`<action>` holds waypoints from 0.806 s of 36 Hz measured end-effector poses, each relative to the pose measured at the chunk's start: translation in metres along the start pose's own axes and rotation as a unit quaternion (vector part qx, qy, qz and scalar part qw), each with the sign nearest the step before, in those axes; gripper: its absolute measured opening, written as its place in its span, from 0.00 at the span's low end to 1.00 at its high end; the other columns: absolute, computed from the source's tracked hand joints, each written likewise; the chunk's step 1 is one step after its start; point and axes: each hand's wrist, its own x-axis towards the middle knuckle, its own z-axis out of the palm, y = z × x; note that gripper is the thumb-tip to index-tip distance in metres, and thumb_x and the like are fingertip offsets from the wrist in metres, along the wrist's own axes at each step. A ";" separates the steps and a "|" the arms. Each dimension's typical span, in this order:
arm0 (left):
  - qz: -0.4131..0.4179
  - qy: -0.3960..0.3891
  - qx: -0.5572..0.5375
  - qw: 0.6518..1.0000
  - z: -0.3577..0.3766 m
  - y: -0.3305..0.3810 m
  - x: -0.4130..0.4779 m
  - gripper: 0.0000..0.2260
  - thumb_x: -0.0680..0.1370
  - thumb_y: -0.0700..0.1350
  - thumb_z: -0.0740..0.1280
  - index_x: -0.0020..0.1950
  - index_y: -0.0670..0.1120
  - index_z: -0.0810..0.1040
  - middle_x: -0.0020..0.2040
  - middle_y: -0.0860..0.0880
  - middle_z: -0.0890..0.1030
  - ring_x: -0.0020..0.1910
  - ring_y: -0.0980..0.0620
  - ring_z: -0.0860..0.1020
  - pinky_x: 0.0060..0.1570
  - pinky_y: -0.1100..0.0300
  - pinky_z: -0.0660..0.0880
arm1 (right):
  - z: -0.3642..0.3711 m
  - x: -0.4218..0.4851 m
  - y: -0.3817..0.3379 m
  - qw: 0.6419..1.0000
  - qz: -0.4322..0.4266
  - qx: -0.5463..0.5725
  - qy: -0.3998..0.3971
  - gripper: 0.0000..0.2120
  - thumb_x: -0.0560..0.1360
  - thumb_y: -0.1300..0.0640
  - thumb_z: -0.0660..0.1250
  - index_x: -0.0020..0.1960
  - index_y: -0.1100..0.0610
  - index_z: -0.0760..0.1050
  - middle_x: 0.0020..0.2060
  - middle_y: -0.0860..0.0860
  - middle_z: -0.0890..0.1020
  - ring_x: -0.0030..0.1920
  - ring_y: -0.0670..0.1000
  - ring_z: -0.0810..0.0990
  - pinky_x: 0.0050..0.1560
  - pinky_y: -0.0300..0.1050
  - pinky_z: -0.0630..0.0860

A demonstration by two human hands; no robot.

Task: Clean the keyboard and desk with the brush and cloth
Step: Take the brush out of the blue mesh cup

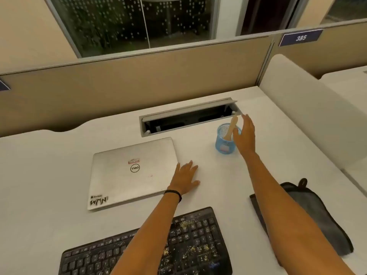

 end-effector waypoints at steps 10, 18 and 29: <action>-0.003 -0.038 0.076 0.996 0.001 0.009 0.013 0.31 0.80 0.53 0.60 0.78 0.47 0.49 0.78 0.41 0.47 0.76 0.44 0.49 0.73 0.49 0.40 | 0.007 0.038 0.009 0.998 0.000 -0.005 -0.058 0.22 0.80 0.55 0.58 0.72 0.57 0.60 0.70 0.56 0.68 0.68 0.56 0.68 0.64 0.49 0.69; 0.001 -0.061 0.118 0.991 0.003 0.013 0.013 0.35 0.79 0.52 0.62 0.78 0.44 0.45 0.77 0.39 0.44 0.76 0.42 0.46 0.73 0.48 0.40 | 0.013 0.038 0.019 0.997 -0.008 -0.005 -0.075 0.22 0.75 0.50 0.66 0.65 0.58 0.70 0.62 0.55 0.76 0.60 0.54 0.76 0.56 0.44 0.74; -0.016 -0.048 0.133 0.990 0.008 0.017 0.009 0.33 0.80 0.52 0.61 0.78 0.44 0.46 0.77 0.39 0.45 0.76 0.42 0.47 0.73 0.46 0.41 | 0.018 0.055 -0.009 0.985 -0.038 -0.118 -0.120 0.20 0.77 0.59 0.63 0.69 0.59 0.66 0.65 0.60 0.72 0.63 0.60 0.72 0.63 0.50 0.69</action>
